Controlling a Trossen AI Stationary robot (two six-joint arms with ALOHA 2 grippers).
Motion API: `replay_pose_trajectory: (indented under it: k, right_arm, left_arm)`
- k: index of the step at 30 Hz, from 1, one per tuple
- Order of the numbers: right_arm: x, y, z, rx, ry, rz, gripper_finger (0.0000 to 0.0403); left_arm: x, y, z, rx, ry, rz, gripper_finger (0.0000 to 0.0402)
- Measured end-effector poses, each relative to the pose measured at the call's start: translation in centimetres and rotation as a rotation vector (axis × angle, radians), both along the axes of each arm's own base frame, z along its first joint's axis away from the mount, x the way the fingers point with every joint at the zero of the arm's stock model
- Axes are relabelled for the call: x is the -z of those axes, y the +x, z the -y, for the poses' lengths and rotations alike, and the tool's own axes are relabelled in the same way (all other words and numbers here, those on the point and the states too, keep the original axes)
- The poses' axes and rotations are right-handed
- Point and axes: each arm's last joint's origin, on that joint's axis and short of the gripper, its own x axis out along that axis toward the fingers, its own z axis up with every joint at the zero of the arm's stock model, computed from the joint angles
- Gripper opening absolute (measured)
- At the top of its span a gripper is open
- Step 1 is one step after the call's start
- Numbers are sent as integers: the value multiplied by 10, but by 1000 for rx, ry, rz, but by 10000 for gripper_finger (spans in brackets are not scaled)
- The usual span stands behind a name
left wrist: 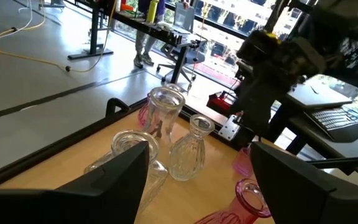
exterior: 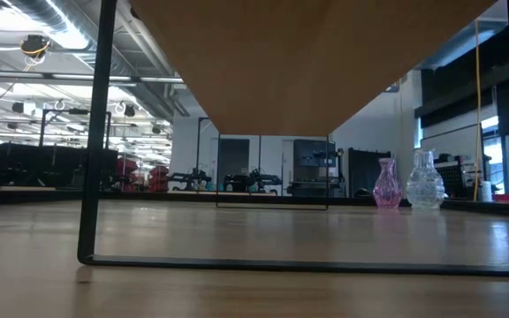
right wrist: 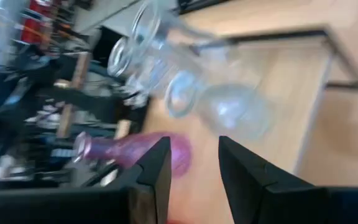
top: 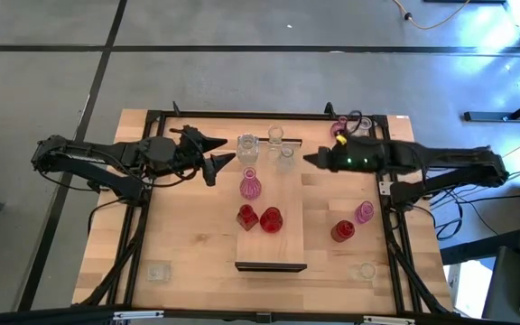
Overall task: Sort vases onto shelf
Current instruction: Put the transparent vase on the shelf aligned with the other transparent vases
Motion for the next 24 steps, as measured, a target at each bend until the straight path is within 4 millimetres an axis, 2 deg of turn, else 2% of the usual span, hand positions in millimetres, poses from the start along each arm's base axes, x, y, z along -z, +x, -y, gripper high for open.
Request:
replay_pose_trajectory:
  k: [7,16,19,24]
  right_arm:
    - [-26,18,25,-49,-114,-55,115]
    - [-58,58,28,-285,-336,-258,112]
    - [-63,70,29,-356,-379,-354,91]
    - [-73,81,31,-415,-439,-464,18]
  left_arm:
    - [0,0,0,-1,0,1,274]
    - [0,0,0,-1,-1,1,274]
    - [0,0,0,-1,-1,2,274]
    - [0,0,0,-1,-1,1,274]
